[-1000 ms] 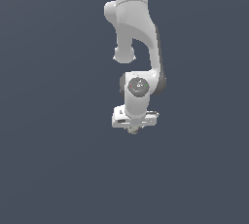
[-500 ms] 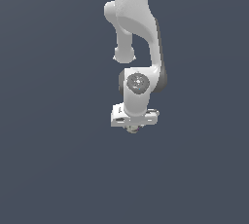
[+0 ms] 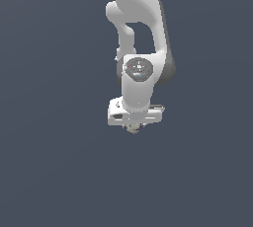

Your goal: Pick up the object and move it to a goal position.

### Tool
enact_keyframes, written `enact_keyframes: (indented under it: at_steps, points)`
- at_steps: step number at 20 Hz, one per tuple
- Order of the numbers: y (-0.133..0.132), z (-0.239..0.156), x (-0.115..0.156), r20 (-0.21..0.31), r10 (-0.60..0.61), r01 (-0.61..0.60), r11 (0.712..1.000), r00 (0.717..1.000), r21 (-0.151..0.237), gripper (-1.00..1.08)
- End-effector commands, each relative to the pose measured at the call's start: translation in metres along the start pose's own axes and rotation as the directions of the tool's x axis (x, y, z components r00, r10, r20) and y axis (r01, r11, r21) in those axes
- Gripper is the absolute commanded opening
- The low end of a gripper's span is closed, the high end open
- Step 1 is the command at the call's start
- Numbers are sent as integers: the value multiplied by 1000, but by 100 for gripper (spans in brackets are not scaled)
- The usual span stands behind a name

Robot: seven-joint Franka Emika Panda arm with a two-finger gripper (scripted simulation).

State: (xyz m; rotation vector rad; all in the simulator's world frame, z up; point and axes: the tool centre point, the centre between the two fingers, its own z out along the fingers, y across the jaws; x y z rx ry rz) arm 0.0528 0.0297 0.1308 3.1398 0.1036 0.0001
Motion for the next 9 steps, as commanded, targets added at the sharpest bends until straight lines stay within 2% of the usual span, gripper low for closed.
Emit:
enact_keyframes:
  at_steps: [1,9]
  points:
    - [2,-13,4,0,0,0,1000,1000,0,-100]
    - [4,-26,10,0,0,0,1000,1000,0,-100]
